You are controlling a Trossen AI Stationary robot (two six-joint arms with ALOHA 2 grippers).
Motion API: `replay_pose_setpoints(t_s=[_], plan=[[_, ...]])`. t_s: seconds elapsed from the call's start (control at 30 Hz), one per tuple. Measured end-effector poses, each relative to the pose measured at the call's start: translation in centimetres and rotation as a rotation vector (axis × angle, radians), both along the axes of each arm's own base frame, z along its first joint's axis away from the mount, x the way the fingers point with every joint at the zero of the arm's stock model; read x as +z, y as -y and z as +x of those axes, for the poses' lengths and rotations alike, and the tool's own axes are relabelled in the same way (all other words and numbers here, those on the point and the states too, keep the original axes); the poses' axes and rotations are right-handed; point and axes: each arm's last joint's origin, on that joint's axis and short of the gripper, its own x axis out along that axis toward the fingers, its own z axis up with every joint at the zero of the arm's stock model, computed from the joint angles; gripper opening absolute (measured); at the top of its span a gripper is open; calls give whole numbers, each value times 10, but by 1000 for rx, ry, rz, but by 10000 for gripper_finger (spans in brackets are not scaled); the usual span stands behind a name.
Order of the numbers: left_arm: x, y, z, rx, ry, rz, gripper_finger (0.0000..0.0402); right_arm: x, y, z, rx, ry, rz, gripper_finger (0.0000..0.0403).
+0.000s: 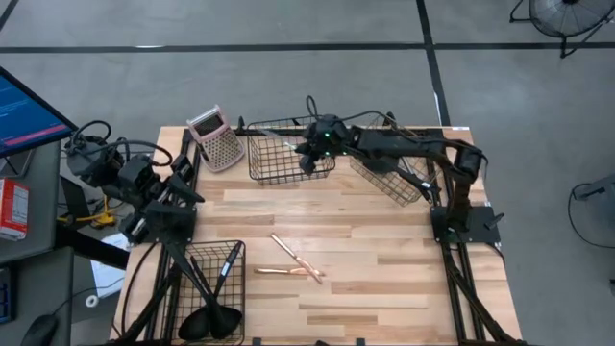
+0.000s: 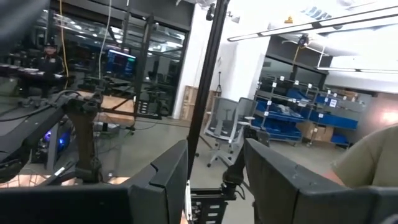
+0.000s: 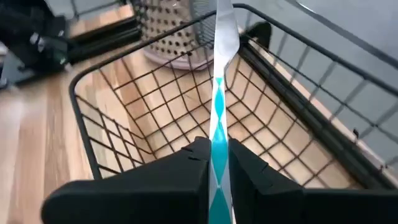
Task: Pick & Place Kitchen Items
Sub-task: Put the light blue knife into the top black wire basket
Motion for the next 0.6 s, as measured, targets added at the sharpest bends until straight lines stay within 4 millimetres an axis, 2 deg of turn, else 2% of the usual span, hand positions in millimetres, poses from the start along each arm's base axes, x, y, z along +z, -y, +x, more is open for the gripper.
replay_pose_setpoints(t_s=[0.3,0.6], plan=[[0,0,0,14,-2,-3,140,-8,6,24,117,-197,-55,21],[0,0,0,14,-2,-3,140,-14,13,24,90,-259,-47,21]])
